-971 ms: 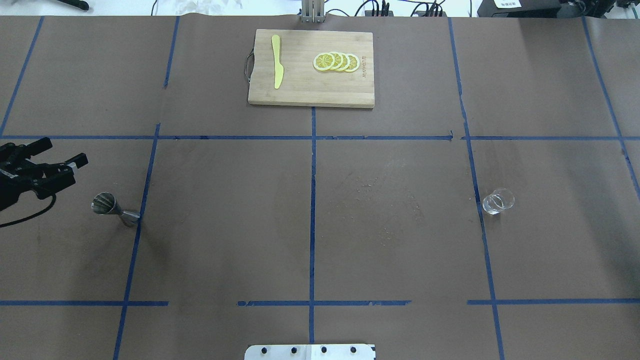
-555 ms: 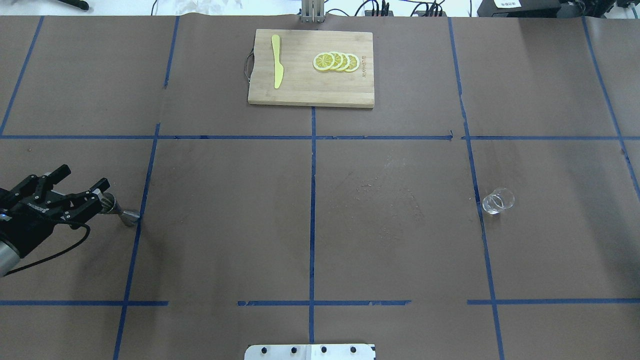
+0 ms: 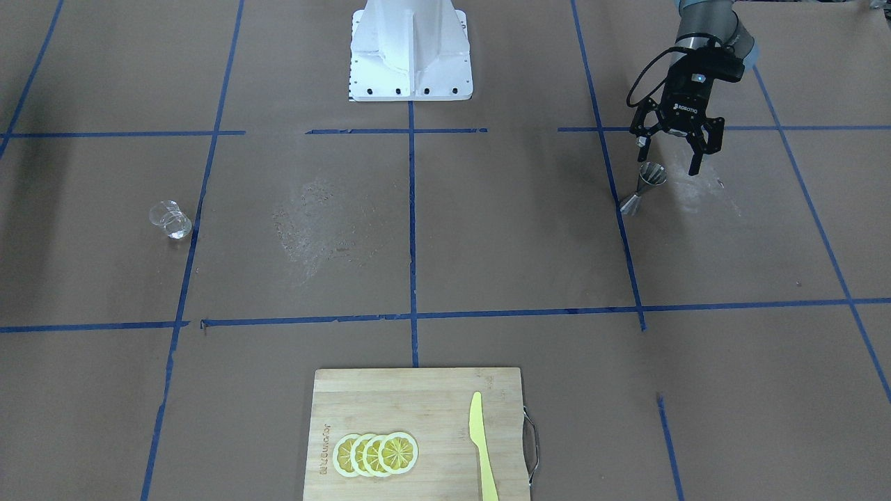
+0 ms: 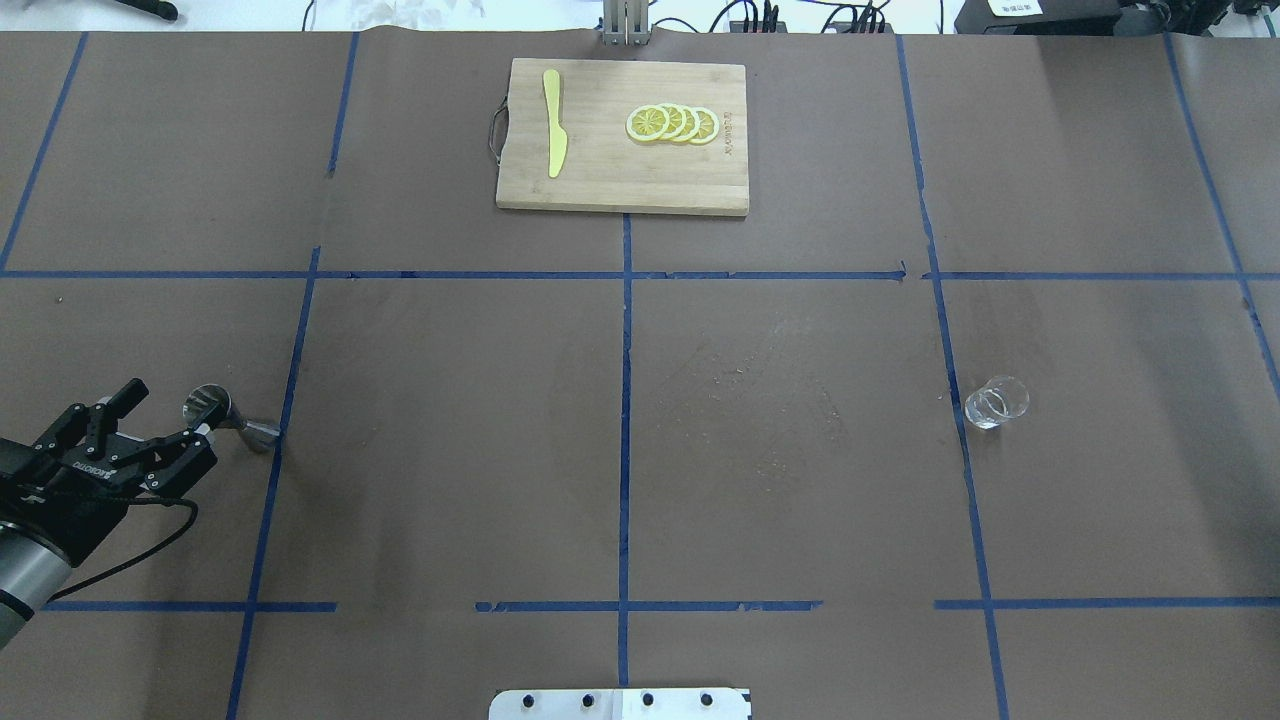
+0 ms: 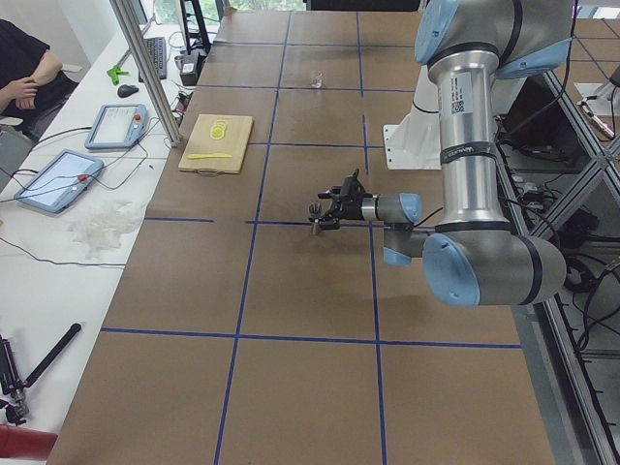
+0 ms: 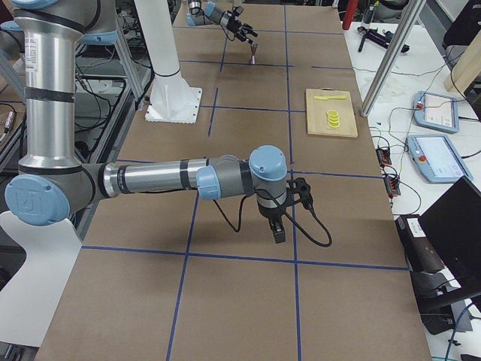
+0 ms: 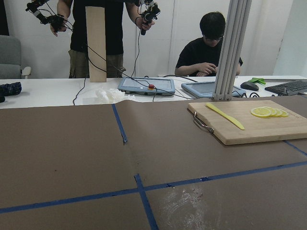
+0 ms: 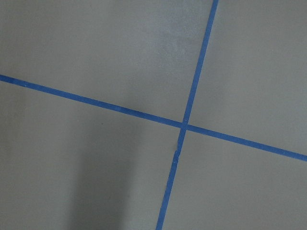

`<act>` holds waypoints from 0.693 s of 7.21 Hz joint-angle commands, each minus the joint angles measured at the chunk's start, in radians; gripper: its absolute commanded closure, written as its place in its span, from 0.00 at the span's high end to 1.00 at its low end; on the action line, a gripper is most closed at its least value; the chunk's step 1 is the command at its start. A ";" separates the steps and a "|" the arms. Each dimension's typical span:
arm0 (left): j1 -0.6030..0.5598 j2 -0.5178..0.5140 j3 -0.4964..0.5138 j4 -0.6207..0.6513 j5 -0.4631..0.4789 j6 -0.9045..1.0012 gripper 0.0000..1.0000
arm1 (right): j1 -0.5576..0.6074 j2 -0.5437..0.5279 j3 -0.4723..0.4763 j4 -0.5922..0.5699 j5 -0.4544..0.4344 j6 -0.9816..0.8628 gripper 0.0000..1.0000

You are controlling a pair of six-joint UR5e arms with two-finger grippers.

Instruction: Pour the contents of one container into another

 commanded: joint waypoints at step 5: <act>0.040 -0.085 0.118 -0.025 0.039 -0.002 1.00 | 0.004 -0.001 0.000 0.000 0.000 0.000 1.00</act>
